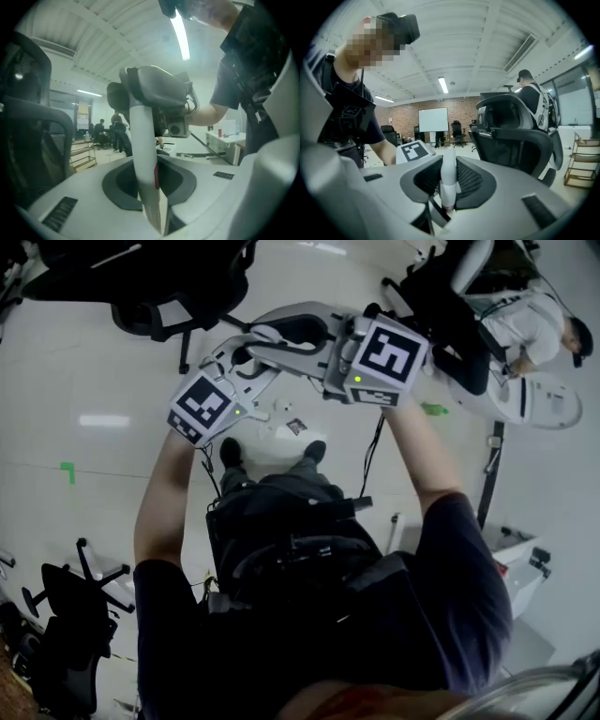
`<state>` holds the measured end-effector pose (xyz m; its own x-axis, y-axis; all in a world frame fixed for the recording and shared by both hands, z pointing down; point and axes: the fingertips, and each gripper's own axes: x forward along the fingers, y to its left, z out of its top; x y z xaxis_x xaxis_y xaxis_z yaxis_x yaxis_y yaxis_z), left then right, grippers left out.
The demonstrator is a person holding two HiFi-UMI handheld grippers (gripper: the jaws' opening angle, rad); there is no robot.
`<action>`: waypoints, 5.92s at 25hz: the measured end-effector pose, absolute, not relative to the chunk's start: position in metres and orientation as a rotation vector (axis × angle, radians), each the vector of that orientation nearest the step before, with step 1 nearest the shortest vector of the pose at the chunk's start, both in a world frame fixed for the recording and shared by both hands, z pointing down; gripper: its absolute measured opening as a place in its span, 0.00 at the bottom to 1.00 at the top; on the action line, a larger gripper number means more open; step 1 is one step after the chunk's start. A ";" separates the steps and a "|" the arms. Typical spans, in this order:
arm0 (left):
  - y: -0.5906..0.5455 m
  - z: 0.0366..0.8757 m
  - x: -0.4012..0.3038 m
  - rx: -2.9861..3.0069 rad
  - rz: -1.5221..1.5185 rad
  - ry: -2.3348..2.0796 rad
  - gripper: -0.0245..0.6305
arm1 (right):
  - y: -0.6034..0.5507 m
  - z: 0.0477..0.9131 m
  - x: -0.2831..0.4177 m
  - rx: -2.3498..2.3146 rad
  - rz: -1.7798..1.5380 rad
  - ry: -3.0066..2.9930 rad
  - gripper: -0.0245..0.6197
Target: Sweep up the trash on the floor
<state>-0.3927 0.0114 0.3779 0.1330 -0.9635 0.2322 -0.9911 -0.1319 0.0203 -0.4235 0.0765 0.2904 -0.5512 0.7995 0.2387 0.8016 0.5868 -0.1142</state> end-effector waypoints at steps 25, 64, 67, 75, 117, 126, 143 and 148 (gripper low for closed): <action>0.084 0.568 -0.480 1.680 0.379 -2.068 0.19 | 0.115 0.467 -0.503 -0.406 0.245 -2.661 0.20; -0.143 0.639 -0.271 2.058 0.434 -1.394 0.24 | -0.148 0.540 -0.297 0.411 0.379 -2.629 0.20; -0.160 0.646 -0.240 2.083 0.429 -1.320 0.25 | -0.166 0.547 -0.269 0.465 0.376 -2.613 0.20; -0.192 0.659 -0.181 2.133 0.520 -1.164 0.25 | -0.207 0.561 -0.210 0.574 0.453 -2.579 0.20; -0.219 0.634 -0.109 2.281 0.671 -0.889 0.23 | -0.233 0.535 -0.151 0.581 0.362 -2.609 0.20; -0.166 0.610 -0.181 2.275 0.659 -1.009 0.22 | -0.169 0.505 -0.227 0.362 0.351 -2.674 0.20; -0.015 0.464 -0.293 2.437 0.430 -1.194 0.22 | 0.023 0.364 -0.352 -0.118 0.098 -2.785 0.19; -0.002 0.405 -0.293 2.607 0.299 -1.194 0.21 | 0.040 0.308 -0.348 -0.293 0.104 -2.849 0.19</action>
